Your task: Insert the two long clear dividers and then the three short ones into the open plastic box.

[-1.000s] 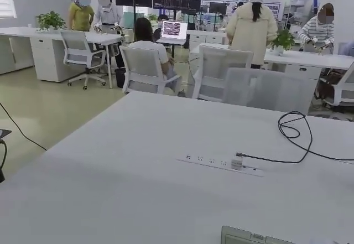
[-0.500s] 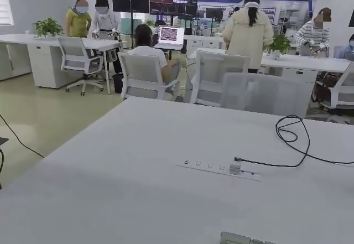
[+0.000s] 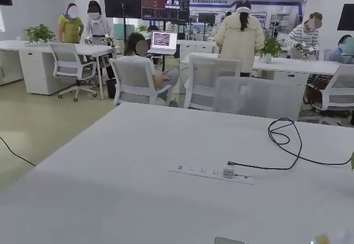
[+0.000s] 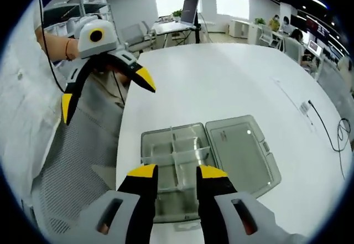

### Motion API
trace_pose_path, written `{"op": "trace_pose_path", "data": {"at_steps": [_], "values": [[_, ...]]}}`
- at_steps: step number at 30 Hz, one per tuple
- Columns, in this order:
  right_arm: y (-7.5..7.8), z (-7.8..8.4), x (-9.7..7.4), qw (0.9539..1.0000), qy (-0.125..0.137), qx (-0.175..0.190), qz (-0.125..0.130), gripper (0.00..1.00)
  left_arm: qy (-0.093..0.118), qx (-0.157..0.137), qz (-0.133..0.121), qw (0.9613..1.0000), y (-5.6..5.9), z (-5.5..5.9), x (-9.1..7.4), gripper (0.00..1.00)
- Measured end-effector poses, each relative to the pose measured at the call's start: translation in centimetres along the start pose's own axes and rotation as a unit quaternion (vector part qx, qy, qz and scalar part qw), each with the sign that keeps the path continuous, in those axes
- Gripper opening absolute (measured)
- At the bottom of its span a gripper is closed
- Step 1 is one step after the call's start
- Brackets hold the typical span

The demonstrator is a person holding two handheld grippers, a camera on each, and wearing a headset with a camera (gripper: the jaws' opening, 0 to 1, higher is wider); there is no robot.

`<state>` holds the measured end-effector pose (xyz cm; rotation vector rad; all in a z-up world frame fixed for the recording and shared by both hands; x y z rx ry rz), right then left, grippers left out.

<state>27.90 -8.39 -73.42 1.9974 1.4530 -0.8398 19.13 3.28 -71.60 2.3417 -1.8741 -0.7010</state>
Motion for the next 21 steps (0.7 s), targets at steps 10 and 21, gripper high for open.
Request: {"op": "trace_pose_path", "data": {"at_steps": [10, 21], "values": [[1.1, 1.9, -4.9, 0.9988, 0.02, 0.037, 0.024, 0.45, -0.005, 0.004, -0.004, 1.0, 0.2, 0.0, -0.2, 1.0], [2.0, 8.9, -8.5, 0.9978, -0.04, 0.031, 0.043, 0.54, -0.005, 0.007, -0.005, 1.0, 0.2, -0.1, -0.3, 1.0]]}}
Point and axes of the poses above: the centre of the closed fingertips' face, and the gripper's own axes: x roughly forward along the fingers, y roughly to its right, z roughly out of its underside, the point moved 3 cm from there along -x, roughly backward along the fingers, and after that the axes turned 13 degrees about z, right-handed, at the moved point
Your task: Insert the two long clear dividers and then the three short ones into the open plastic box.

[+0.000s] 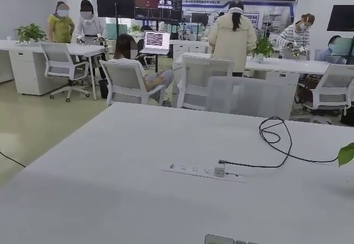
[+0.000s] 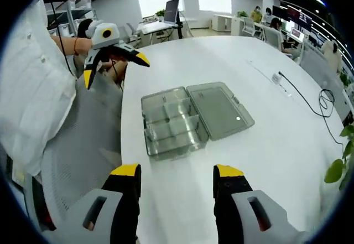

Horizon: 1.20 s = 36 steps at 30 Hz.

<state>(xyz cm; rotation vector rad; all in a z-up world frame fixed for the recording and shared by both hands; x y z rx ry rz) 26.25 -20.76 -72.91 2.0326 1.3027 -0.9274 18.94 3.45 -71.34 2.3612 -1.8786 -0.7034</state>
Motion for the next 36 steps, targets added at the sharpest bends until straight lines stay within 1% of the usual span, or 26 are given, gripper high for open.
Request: {"op": "trace_pose_path", "data": {"at_steps": [1, 2, 3, 4, 6, 8, 9, 11, 13, 15, 16, 19, 22, 25, 28, 29, 30, 32, 33, 36], "values": [[0.1, 0.7, -0.1, 1.0, -0.007, -0.002, 0.0, 0.54, 0.0, 0.0, 0.0, 1.0, 0.0, 0.0, 0.0, 1.0], [0.2, 1.9, -0.2, 0.9998, -0.022, -0.005, -0.001, 0.54, -0.001, 0.0, -0.001, 1.0, 0.0, 0.1, 0.0, 1.0], [0.2, 2.7, -0.3, 0.9994, -0.032, -0.01, -0.001, 0.55, -0.002, 0.0, 0.0, 1.0, 0.0, 0.1, 0.0, 1.0], [0.3, 4.0, -0.4, 0.9982, -0.052, -0.029, -0.001, 0.56, -0.002, 0.0, 0.0, 1.0, 0.0, 0.1, 0.0, 1.0], [0.3, 5.7, -0.4, 0.9963, -0.072, -0.047, -0.006, 0.58, 0.0, -0.001, 0.002, 1.0, 0.1, 0.0, 0.0, 1.0], [0.7, 7.6, -0.3, 0.9928, -0.1, -0.065, -0.005, 0.58, -0.002, 0.0, 0.002, 1.0, 0.1, 0.1, 0.0, 1.0], [0.8, 8.7, -0.2, 0.9898, -0.118, -0.079, -0.006, 0.58, -0.003, -0.002, 0.002, 1.0, 0.1, 0.2, 0.0, 1.0], [1.1, 10.0, 0.0, 0.9851, -0.136, -0.105, -0.003, 0.58, -0.004, -0.003, 0.002, 1.0, 0.1, 0.1, 0.1, 1.0], [1.3, 10.7, 0.3, 0.9831, -0.145, -0.112, -0.001, 0.58, -0.003, -0.002, 0.002, 1.0, 0.1, 0.1, 0.1, 1.0], [1.6, 11.6, 0.7, 0.9801, -0.157, -0.122, 0.004, 0.57, -0.004, -0.004, 0.001, 1.0, 0.0, 0.1, 0.0, 1.0], [1.9, 12.1, 0.9, 0.9766, -0.165, -0.138, 0.007, 0.56, -0.004, -0.005, 0.001, 1.0, 0.0, 0.1, 0.0, 1.0], [2.0, 12.9, 1.4, 0.9735, -0.173, -0.149, 0.008, 0.54, -0.004, -0.006, 0.0, 1.0, -0.1, 0.2, 0.0, 1.0], [2.1, 13.0, 1.6, 0.9708, -0.178, -0.161, 0.009, 0.52, -0.005, -0.007, 0.001, 1.0, -0.1, 0.2, 0.1, 1.0], [2.2, 13.2, 1.9, 0.9702, -0.18, -0.163, 0.009, 0.49, -0.004, -0.008, 0.001, 1.0, -0.1, 0.2, 0.1, 1.0], [2.3, 13.7, 2.2, 0.9684, -0.184, -0.168, 0.01, 0.48, -0.003, -0.009, 0.002, 1.0, -0.1, 0.1, 0.1, 1.0], [2.2, 13.5, 2.1, 0.9693, -0.182, -0.165, 0.004, 0.46, -0.003, -0.009, 0.003, 0.9999, -0.1, 0.1, 0.1, 1.0], [2.3, 13.4, 2.1, 0.9702, -0.181, -0.161, 0.008, 0.46, -0.002, -0.009, 0.002, 1.0, -0.1, 0.1, 0.1, 1.0], [2.1, 13.4, 2.1, 0.9695, -0.183, -0.163, 0.006, 0.44, -0.001, -0.01, 0.003, 0.9999, -0.1, 0.0, 0.1, 1.0], [2.0, 13.5, 2.0, 0.9698, -0.185, -0.159, 0.003, 0.44, -0.001, -0.01, 0.003, 0.9999, -0.1, 0.0, 0.1, 0.99], [2.0, 13.4, 2.1, 0.9701, -0.183, -0.16, 0.006, 0.43, -0.001, -0.01, 0.005, 0.9999, -0.1, 0.1, 0.2, 0.99]]}}
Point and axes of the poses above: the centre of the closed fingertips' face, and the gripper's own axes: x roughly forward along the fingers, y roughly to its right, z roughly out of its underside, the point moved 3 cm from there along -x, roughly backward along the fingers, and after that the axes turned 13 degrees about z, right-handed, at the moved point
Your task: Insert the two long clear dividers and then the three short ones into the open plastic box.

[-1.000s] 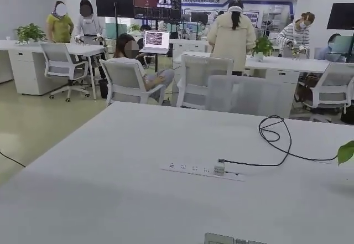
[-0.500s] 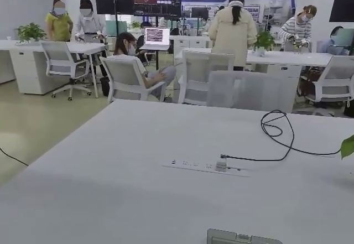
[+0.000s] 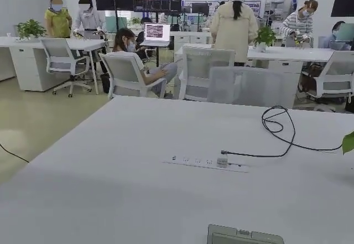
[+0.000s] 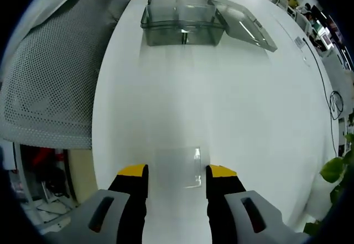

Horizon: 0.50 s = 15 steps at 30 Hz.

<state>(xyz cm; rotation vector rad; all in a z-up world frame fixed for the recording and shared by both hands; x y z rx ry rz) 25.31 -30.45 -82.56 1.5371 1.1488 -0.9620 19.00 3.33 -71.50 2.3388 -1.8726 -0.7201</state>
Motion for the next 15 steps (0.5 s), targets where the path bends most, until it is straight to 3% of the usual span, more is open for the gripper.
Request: {"op": "trace_pose_path", "data": {"at_steps": [4, 15], "values": [[-0.04, -0.11, -0.04, 1.0, 0.0, -0.005, 0.0, 0.34, 0.001, 0.001, 0.0, 1.0, 0.0, 0.0, -0.05, 0.99], [0.13, -0.37, -0.23, 1.0, -0.001, 0.001, 0.007, 0.33, 0.001, 0.001, -0.001, 1.0, 0.15, -0.04, -0.23, 0.99]]}}
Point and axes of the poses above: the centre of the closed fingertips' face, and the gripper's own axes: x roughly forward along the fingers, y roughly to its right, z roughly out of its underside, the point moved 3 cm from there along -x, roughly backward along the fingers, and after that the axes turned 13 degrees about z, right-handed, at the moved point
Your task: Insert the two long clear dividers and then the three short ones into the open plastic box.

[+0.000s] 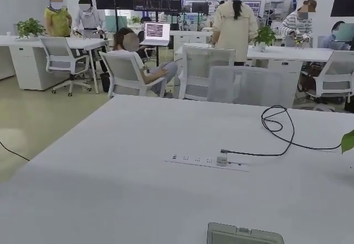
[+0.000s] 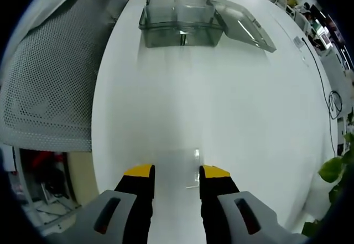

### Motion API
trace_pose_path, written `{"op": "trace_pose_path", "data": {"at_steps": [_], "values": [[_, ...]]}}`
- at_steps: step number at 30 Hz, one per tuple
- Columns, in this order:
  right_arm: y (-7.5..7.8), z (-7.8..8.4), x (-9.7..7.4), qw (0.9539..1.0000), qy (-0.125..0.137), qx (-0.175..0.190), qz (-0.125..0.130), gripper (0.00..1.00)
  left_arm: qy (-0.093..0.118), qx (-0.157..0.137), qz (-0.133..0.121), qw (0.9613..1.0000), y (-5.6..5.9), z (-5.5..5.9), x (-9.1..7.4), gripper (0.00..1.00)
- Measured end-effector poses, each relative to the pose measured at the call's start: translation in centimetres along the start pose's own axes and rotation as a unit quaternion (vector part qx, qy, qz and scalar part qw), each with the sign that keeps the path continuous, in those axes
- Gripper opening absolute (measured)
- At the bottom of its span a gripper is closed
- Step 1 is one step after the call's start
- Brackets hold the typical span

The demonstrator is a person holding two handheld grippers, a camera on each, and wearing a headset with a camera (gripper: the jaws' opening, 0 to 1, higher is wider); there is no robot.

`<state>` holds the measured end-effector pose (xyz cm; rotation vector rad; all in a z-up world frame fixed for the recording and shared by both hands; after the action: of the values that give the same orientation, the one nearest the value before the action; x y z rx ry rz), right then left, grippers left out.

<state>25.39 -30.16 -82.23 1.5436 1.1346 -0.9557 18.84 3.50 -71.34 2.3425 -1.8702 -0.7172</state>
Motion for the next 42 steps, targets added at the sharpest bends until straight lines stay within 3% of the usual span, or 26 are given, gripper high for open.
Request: {"op": "trace_pose_path", "data": {"at_steps": [7, 11, 16, 21, 22, 25, 27, 28, 29, 30, 36, 39, 42], "values": [[0.8, -3.7, -2.4, 0.9978, 0.054, 0.008, 0.037, 0.33, 0.027, -0.01, 0.0, 0.9996, 0.0, -1.5, -0.1, 0.98], [1.1, -8.1, -5.1, 0.9927, 0.102, 0.002, 0.065, 0.33, 0.059, -0.032, 0.004, 0.9977, -0.1, -3.2, 0.4, 0.95], [1.0, -12.0, -7.7, 0.9873, 0.132, -0.014, 0.086, 0.33, 0.097, -0.066, 0.017, 0.9929, -0.2, -5.2, 1.4, 0.9], [0.7, -16.3, -10.4, 0.9807, 0.161, -0.024, 0.109, 0.33, 0.121, -0.113, 0.032, 0.9856, -0.1, -6.8, 2.7, 0.82], [0.6, -16.9, -10.8, 0.98, 0.163, -0.024, 0.112, 0.33, 0.134, -0.132, 0.041, 0.9813, 0.1, -7.3, 3.1, 0.81], [0.1, -18.9, -11.8, 0.9772, 0.17, -0.038, 0.121, 0.33, 0.139, -0.155, 0.05, 0.9769, 0.2, -7.9, 4.0, 0.74], [-0.2, -20.2, -12.5, 0.9752, 0.175, -0.045, 0.127, 0.33, 0.134, -0.185, 0.057, 0.9719, 0.3, -7.9, 4.8, 0.7], [-0.4, -20.8, -12.9, 0.9746, 0.178, -0.045, 0.128, 0.33, 0.134, -0.204, 0.066, 0.9674, 0.6, -8.0, 5.2, 0.7], [-0.5, -21.2, -13.1, 0.9743, 0.179, -0.045, 0.129, 0.33, 0.132, -0.216, 0.071, 0.9649, 0.7, -8.0, 5.4, 0.7], [-0.6, -21.7, -13.3, 0.9734, 0.179, -0.05, 0.134, 0.33, 0.133, -0.215, 0.072, 0.9648, 0.7, -8.1, 5.7, 0.69], [-1.4, -23.6, -14.1, 0.9717, 0.177, -0.064, 0.142, 0.33, 0.127, -0.25, 0.083, 0.9564, 1.3, -7.8, 6.7, 0.54], [-1.7, -24.1, -14.3, 0.9712, 0.174, -0.07, 0.147, 0.33, 0.125, -0.257, 0.087, 0.9545, 1.5, -7.8, 7.0, 0.44], [-2.0, -24.5, -14.4, 0.9712, 0.176, -0.066, 0.146, 0.33, 0.134, -0.278, 0.093, 0.9467, 1.6, -7.9, 7.1, 0.37]]}}
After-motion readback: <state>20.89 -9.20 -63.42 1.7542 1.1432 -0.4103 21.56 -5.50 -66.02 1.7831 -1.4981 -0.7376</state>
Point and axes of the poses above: the centre of the closed fingertips' face, and the gripper's own axes: x roughly forward along the fingers, y roughly to its right, z roughly out of its underside, the point moved 3 cm from there along -x, roughly backward along the fingers, and after that the axes turned 13 degrees about z, right-handed, at the moved point
